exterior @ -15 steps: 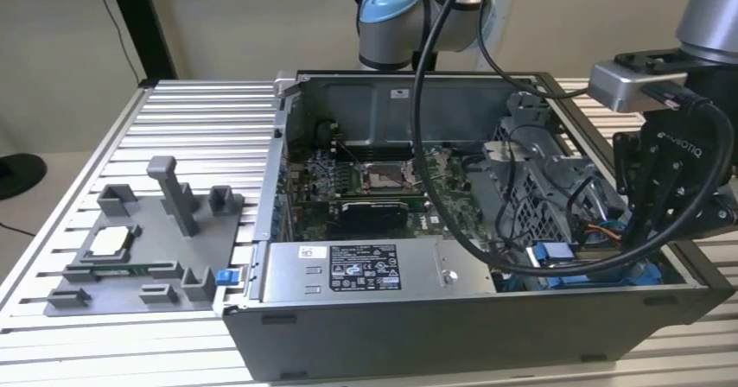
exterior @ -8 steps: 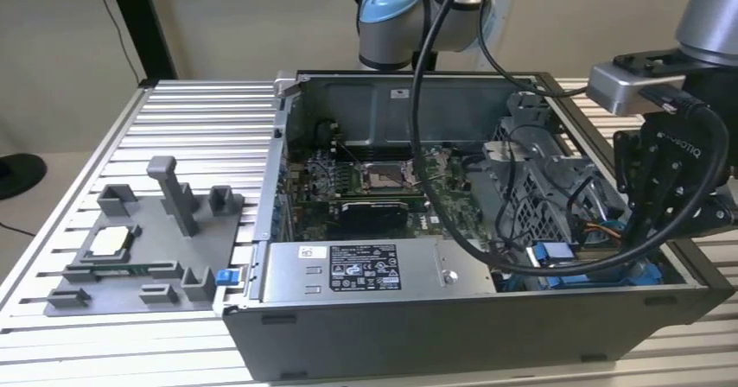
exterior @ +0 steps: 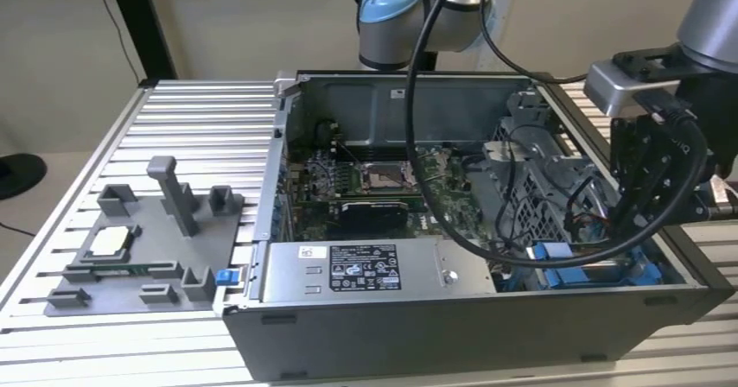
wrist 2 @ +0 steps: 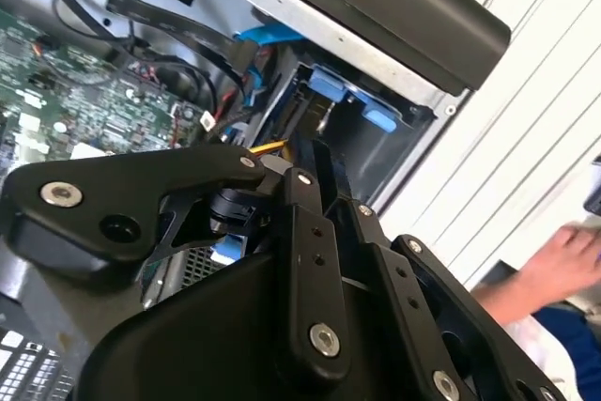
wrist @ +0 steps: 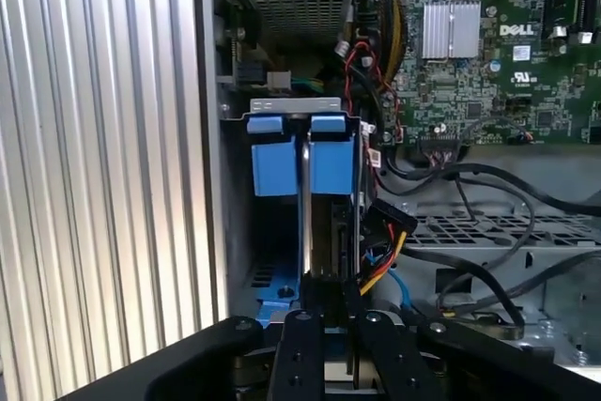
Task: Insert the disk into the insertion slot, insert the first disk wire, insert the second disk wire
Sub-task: 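Insert the first disk wire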
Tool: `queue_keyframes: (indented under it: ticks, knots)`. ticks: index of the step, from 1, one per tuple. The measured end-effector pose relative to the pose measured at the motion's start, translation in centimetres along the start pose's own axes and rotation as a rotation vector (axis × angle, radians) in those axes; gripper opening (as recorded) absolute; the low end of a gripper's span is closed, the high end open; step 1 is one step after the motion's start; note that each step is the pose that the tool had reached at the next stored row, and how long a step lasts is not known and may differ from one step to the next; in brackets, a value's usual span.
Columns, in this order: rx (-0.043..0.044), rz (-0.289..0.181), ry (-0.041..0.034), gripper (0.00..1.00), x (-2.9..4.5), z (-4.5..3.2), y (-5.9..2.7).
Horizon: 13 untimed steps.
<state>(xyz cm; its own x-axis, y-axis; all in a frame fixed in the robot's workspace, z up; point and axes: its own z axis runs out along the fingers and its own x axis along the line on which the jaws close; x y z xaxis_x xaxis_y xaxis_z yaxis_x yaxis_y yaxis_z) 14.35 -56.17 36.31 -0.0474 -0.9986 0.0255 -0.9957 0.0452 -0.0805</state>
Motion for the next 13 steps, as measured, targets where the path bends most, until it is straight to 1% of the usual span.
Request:
queue_keyframes:
  ticks: [1, 5, 9, 11, 13]
  knots:
    - [0.0035, 0.0, -0.0033, 0.0, 0.0, 0.06, 0.01]
    - [0.0073, 0.0, -0.0033, 0.0, 0.0, 0.32, 0.03]
    - [0.0074, 0.0, -0.0031, 0.0, 0.0, 0.4, 0.03]
    - [0.0074, 0.001, -0.0033, 0.0, -0.02, 0.8, 0.07]
    - [0.0074, 0.001, -0.0034, 0.0, -0.03, 0.82, 0.07]
